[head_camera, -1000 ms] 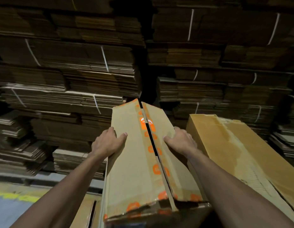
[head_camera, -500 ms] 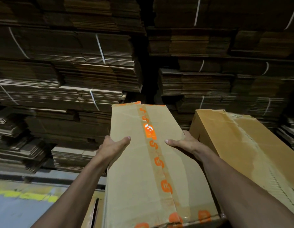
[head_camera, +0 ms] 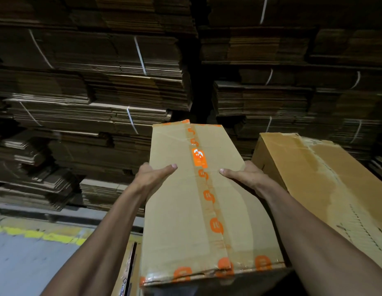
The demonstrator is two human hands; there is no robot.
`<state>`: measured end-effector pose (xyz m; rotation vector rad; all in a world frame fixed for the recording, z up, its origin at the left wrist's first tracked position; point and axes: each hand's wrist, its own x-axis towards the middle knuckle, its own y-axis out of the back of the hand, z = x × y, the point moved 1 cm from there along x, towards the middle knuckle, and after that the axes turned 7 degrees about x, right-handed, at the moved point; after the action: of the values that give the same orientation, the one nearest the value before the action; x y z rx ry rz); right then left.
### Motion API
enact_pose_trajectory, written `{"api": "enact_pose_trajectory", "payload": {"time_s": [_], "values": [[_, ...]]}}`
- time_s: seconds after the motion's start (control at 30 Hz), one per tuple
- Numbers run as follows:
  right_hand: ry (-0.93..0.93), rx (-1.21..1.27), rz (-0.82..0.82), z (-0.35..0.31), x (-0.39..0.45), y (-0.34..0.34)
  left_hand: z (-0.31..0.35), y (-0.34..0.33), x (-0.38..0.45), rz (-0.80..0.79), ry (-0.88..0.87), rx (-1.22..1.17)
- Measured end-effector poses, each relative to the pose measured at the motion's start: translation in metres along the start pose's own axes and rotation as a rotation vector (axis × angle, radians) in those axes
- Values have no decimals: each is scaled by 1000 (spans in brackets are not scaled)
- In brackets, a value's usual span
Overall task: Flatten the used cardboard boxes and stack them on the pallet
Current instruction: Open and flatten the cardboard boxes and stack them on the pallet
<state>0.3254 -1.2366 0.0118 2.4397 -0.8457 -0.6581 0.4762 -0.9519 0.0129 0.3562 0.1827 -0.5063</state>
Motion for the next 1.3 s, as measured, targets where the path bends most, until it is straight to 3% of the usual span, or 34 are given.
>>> {"api": "enact_pose_trajectory", "payload": {"time_s": [0.2,0.47,0.87,1.3], "values": [[92,-49,91,-28,-39,11,14,15,-35,21,-44,-9],[224,2,70,-24,-112,29,28,21,-135,145,-183,-27],[366,-46,-43,23,-292,39,-16,-6,-362,364,-196,-69],[494,-154,-164,50,-429,10,-88,5,-525,567,-160,-106]]}}
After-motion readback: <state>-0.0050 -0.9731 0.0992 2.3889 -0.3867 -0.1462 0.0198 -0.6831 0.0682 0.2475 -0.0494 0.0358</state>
